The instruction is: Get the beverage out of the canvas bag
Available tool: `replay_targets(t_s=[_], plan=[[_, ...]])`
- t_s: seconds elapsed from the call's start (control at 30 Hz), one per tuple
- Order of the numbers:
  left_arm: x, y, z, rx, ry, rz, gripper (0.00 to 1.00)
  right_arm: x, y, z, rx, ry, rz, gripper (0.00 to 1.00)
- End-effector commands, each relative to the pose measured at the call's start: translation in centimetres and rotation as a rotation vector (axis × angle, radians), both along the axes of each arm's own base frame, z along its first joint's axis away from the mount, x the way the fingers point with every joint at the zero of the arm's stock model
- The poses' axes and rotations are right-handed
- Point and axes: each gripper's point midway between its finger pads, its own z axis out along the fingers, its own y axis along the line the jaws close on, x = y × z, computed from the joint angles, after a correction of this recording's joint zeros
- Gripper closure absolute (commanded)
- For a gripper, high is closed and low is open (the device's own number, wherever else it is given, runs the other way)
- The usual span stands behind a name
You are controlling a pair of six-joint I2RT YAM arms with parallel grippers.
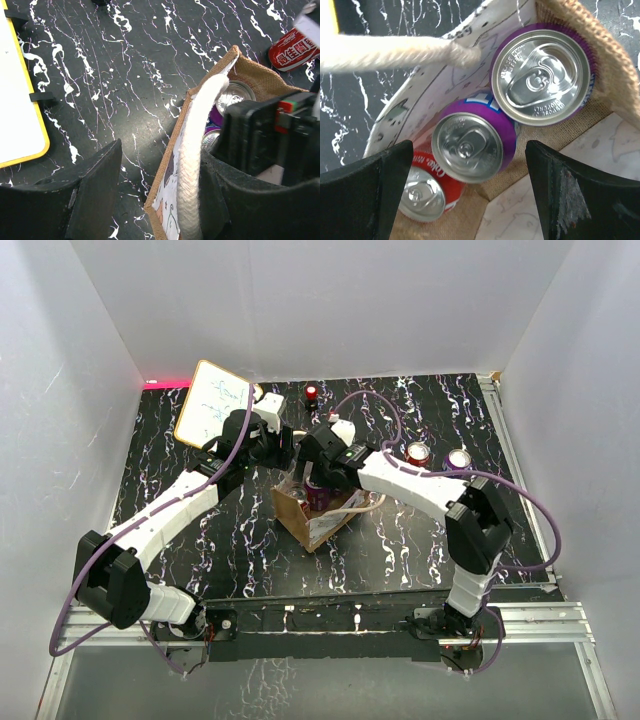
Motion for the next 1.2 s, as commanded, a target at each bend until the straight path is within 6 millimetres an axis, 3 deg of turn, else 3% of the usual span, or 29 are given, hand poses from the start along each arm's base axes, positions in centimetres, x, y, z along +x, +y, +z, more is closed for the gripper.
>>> replay_targets(t_s=[0.0, 0.47, 0.6, 0.73, 0.8, 0.9, 1.17], plan=[[0.4, -0.1, 2.3, -0.014, -0.047, 0.002, 0.46, 1.8, 1.2, 0.5, 0.038, -0.038, -0.099, 0.01], [0.4, 0.1, 2.6, -0.012, -0.055, 0.007, 0.46, 1.9, 0.1, -5.0, -0.104, 0.064, -0.26, 0.02], [0.4, 0.0, 2.7, -0.016, -0.06, 0.005, 0.46, 1.4, -0.1, -5.6, -0.129, 0.077, -0.272, 0.04], [0.4, 0.0, 2.8, -0.017, -0.059, 0.005, 0.46, 1.4, 0.2, -4.5, -0.104, 0.061, -0.274, 0.09], [0.4, 0.0, 2.8, -0.016, -0.059, 0.004, 0.46, 1.6, 0.4, -3.5, -0.081, 0.043, -0.272, 0.23], [0.4, 0.0, 2.7, -0.016, -0.058, 0.004, 0.46, 1.9, 0.7, -1.7, -0.039, 0.012, -0.271, 0.38], [0.4, -0.1, 2.6, -0.017, -0.055, 0.002, 0.46, 2.2, 0.7, 3.3, 0.053, -0.071, -0.264, 0.63]])
